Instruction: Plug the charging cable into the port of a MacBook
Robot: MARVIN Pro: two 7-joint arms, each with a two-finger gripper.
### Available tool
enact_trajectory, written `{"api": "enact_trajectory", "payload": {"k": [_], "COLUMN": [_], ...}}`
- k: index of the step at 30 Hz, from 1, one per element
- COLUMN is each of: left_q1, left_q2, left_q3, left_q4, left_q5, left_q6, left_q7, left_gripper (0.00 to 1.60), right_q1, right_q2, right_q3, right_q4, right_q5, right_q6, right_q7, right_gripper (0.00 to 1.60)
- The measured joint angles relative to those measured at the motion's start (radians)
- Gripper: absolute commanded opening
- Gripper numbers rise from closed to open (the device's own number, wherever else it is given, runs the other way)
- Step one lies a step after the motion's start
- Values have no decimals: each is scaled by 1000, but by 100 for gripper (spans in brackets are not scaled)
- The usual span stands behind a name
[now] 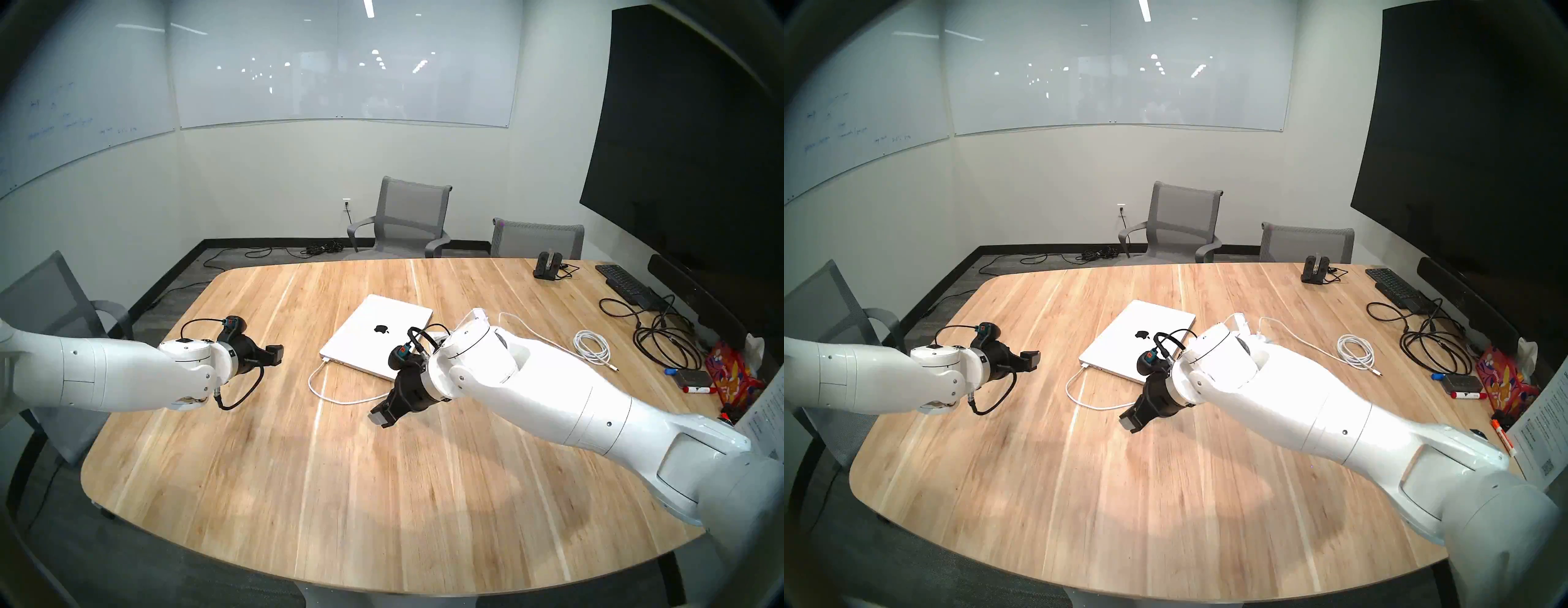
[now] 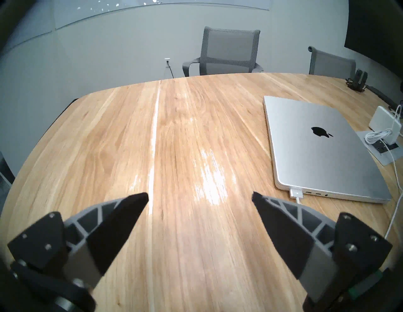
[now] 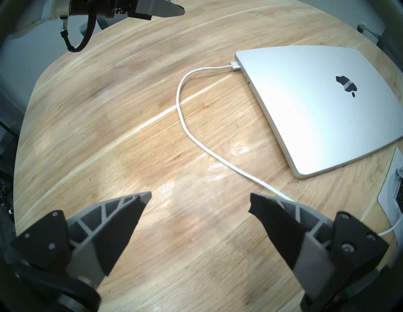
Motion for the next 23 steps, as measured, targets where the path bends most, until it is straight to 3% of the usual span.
{"api": "enact_trajectory", "payload": {"k": [23], "left_q1": [0], "left_q2": [0], "left_q3": [0], "left_q4": [0], "left_q5": [-6], "left_q6": [-1], "left_q7": [-2], "left_gripper": [160], "right_q1": [0], "right_q2": [0], "right_q3": [0], "right_q4": [0], "right_q5": [0], "right_q6": [0], "right_q7": [0], "right_gripper": [160]}}
